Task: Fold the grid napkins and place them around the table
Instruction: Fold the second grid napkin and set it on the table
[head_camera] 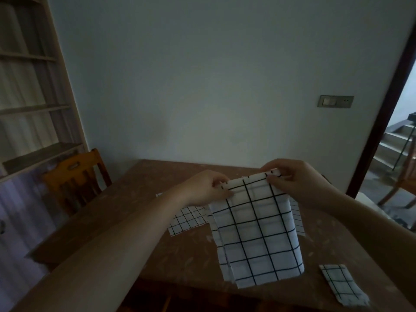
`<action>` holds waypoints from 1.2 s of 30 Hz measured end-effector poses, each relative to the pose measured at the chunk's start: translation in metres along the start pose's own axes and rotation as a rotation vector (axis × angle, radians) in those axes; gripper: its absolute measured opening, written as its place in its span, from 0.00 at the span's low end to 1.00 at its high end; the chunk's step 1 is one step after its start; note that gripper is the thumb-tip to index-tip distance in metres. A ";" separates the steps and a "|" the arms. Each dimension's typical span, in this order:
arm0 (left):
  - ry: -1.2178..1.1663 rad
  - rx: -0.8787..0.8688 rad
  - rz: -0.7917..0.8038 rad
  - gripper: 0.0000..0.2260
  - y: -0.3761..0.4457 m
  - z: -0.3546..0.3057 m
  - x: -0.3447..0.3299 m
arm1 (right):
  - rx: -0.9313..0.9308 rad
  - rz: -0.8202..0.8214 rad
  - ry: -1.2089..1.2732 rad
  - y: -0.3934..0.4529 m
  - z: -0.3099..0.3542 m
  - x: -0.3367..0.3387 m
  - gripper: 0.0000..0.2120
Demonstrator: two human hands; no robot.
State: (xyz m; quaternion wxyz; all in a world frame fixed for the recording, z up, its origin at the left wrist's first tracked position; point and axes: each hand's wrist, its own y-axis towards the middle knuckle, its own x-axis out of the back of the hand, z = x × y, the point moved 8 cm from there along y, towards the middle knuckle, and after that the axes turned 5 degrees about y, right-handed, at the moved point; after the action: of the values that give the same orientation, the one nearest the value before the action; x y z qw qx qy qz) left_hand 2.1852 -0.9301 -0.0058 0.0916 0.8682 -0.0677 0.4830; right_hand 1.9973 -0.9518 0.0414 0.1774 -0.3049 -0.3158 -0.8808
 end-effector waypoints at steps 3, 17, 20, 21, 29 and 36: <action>-0.194 0.024 -0.127 0.05 -0.001 0.018 0.009 | -0.032 -0.050 0.073 -0.003 -0.014 0.011 0.11; -0.395 -0.074 -0.253 0.15 0.008 -0.017 0.001 | 0.097 0.116 -0.175 0.010 0.024 -0.037 0.17; -0.362 -0.106 -0.310 0.18 0.009 -0.022 0.003 | 0.104 0.017 -0.174 0.015 0.027 -0.033 0.21; -0.349 -0.110 -0.322 0.17 0.010 -0.022 0.003 | 0.094 0.001 -0.168 0.016 0.025 -0.032 0.21; -0.384 -0.150 -0.443 0.16 0.007 -0.028 0.007 | 0.080 -0.060 -0.151 0.017 0.018 -0.027 0.22; -0.386 -0.131 -0.671 0.17 -0.004 -0.014 0.027 | 0.141 -0.174 -0.328 0.002 0.003 -0.005 0.21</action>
State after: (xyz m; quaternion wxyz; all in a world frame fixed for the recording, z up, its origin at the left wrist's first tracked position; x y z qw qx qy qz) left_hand 2.1886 -0.9241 0.0236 0.2851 0.9093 0.1734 0.2486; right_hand 2.0028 -0.9506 0.0408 0.0675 -0.4029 -0.4266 -0.8069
